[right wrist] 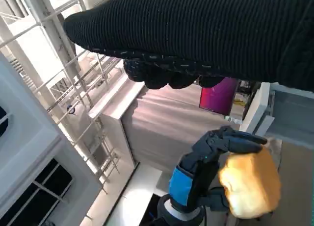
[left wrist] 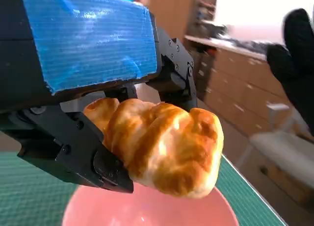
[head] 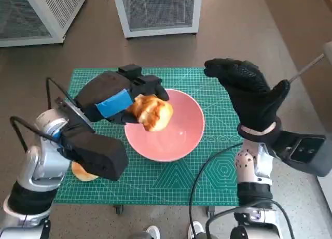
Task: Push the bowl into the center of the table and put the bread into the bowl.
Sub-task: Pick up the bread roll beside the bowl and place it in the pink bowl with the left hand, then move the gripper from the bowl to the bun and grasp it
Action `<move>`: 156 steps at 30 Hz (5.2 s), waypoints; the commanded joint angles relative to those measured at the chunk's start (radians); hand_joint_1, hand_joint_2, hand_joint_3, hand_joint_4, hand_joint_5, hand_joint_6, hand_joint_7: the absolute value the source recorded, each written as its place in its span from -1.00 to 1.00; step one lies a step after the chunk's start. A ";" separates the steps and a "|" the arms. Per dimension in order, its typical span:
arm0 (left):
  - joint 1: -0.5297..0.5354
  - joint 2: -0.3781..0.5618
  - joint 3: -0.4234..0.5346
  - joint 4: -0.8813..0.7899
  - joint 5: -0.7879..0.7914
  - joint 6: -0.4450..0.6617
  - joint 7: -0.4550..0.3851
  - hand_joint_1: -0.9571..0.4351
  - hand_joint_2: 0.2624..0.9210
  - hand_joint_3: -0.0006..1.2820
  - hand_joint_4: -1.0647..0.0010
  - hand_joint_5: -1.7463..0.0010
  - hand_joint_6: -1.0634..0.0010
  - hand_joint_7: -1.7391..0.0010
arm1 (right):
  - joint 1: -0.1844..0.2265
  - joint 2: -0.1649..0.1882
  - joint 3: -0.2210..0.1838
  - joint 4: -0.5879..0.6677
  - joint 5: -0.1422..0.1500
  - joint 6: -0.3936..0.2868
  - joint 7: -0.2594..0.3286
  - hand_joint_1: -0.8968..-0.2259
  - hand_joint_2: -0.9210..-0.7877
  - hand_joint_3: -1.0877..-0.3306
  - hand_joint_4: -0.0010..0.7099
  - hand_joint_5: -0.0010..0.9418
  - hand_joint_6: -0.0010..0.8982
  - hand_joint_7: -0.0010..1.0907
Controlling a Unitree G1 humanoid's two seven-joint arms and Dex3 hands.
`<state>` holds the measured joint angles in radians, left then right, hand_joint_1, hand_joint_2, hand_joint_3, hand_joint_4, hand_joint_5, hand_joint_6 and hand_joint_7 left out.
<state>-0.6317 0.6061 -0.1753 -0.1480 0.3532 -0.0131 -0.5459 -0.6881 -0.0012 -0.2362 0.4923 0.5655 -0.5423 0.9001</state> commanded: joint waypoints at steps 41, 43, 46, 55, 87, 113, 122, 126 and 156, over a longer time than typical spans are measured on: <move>0.152 0.059 0.168 -0.287 -0.044 0.197 -0.079 0.13 0.60 -0.99 0.73 1.00 0.37 0.98 | 0.052 0.008 0.012 -0.025 -0.002 0.014 -0.026 -0.15 -1.00 0.14 -0.38 -1.00 -0.16 -1.00; 0.196 0.079 0.223 -0.326 -0.075 0.199 -0.092 0.15 0.59 -1.00 0.73 1.00 0.37 0.98 | 0.057 0.010 0.015 -0.031 -0.001 0.016 -0.026 -0.15 -1.00 0.14 -0.38 -1.00 -0.15 -1.00; 0.274 0.109 0.317 -0.373 -0.120 0.197 -0.107 0.18 0.59 -1.00 0.74 1.00 0.36 0.98 | 0.062 0.010 0.017 -0.040 0.002 0.020 -0.027 -0.16 -1.00 0.14 -0.38 -1.00 -0.16 -1.00; 0.487 0.159 0.540 -0.540 -0.166 0.279 -0.141 0.19 0.54 -1.00 0.76 1.00 0.37 0.99 | 0.073 0.011 0.019 -0.060 0.008 0.034 -0.030 -0.17 -1.00 0.15 -0.38 -1.00 -0.17 -1.00; 0.815 0.189 0.476 -0.771 -0.006 0.633 -0.140 0.16 0.46 -1.00 0.74 1.00 0.52 1.00 | 0.068 0.017 0.015 -0.044 0.031 0.062 -0.012 -0.21 -1.00 0.29 -0.38 -0.99 -0.14 -0.99; 0.760 0.146 0.159 -0.448 0.232 0.598 0.034 0.16 0.54 -0.99 0.72 0.99 0.52 1.00 | 0.073 -0.008 0.009 -0.056 0.028 0.074 -0.011 -0.20 -1.00 0.22 -0.38 -1.00 -0.15 -0.99; 0.702 0.109 0.092 -0.317 0.319 0.591 0.092 0.22 0.59 -0.98 0.62 0.98 0.40 0.97 | 0.069 -0.013 0.008 -0.057 0.023 0.074 -0.011 -0.20 -1.00 0.21 -0.39 -1.00 -0.15 -0.99; 0.683 0.088 0.077 -0.244 0.337 0.561 0.148 0.27 0.66 -0.98 0.47 0.98 0.26 0.96 | 0.067 -0.015 0.009 -0.054 0.022 0.073 -0.008 -0.20 -1.00 0.21 -0.39 -1.00 -0.15 -0.99; 0.666 0.054 0.102 -0.112 0.327 0.380 0.283 0.38 1.00 -0.90 -0.29 -0.35 -0.19 -0.32 | 0.058 -0.039 0.008 -0.049 0.026 0.088 0.000 -0.17 -1.00 0.20 -0.38 -1.00 -0.15 -0.99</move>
<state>0.0266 0.6606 -0.0947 -0.2300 0.6940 0.3849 -0.2573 -0.6394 -0.0342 -0.2290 0.4322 0.5883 -0.4649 0.8919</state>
